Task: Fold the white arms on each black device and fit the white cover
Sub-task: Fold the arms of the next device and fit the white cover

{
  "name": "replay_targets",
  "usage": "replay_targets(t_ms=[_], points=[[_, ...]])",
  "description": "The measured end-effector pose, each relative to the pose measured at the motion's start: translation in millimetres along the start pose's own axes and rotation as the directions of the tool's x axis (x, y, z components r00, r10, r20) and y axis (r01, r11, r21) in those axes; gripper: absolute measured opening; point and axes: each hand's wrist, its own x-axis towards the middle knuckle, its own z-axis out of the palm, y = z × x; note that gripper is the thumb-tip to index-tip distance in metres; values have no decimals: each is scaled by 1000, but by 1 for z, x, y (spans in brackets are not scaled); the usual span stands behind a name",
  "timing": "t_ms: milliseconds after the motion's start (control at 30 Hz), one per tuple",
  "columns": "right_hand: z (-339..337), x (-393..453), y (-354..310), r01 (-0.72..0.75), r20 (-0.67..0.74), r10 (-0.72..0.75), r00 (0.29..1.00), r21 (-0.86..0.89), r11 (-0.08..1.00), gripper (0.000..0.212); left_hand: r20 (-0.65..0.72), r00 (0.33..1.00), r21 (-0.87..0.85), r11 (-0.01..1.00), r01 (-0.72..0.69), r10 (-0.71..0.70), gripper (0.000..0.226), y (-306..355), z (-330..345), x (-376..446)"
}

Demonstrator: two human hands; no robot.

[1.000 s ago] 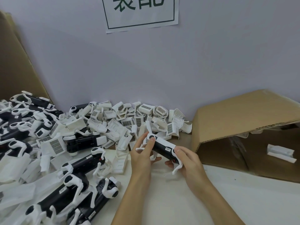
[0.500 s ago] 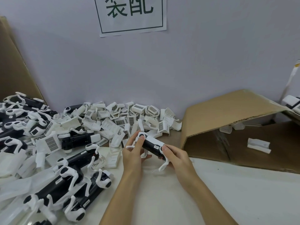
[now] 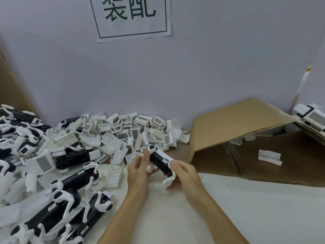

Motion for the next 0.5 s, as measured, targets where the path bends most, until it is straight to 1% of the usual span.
replay_targets(t_ms=[33,67,100,133,167,200,233,267,300,333,367,400,467,500], points=[[0,1,-1,-29,-22,30,999,49,998,56,20,1000,21,1000,3,-4,38,-1,0,0],[0,2,-1,-61,-45,66,997,107,992,55,7,1000,17,1000,13,-13,35,-1,1,-1],[1,2,-2,-99,-70,113,991,177,979,46,-28,1000,20,1000,8,-7,33,-3,1,-3],[3,3,-2,-147,-73,173,982,278,949,35,-74,997,54,998,-24,28,30,-3,0,-6],[4,3,-5,-191,-63,232,971,383,904,28,-116,989,117,990,-80,94,29,-4,-2,-11],[5,3,-7,-217,-49,271,961,472,854,24,-139,975,178,973,-148,173,28,-5,-4,-17],[6,4,-9,-239,-44,306,951,526,816,23,-148,958,217,953,-210,245,27,-6,-6,-22],[6,7,-12,-253,-31,326,945,563,787,25,-154,947,235,941,-242,282,25,-6,-6,-26],[5,9,-17,-260,-13,332,943,594,761,27,-161,943,246,937,-247,291,20,-6,-7,-27],[4,11,-25,-243,-5,318,948,637,732,27,-170,945,255,939,-232,280,18,-5,-6,-27],[2,15,-37,-207,0,285,958,688,695,21,-181,947,263,941,-211,264,21,-4,-6,-25],[-1,18,-54,-149,0,222,975,744,651,13,-192,951,263,946,-189,243,23,-3,-5,-23],[-16,26,-94,27,-88,77,993,813,581,13,-203,956,258,954,-155,211,20,-1,-5,-21],[-29,31,-115,145,-191,24,981,819,556,16,-199,959,269,952,-144,202,18,-2,-5,-21]])
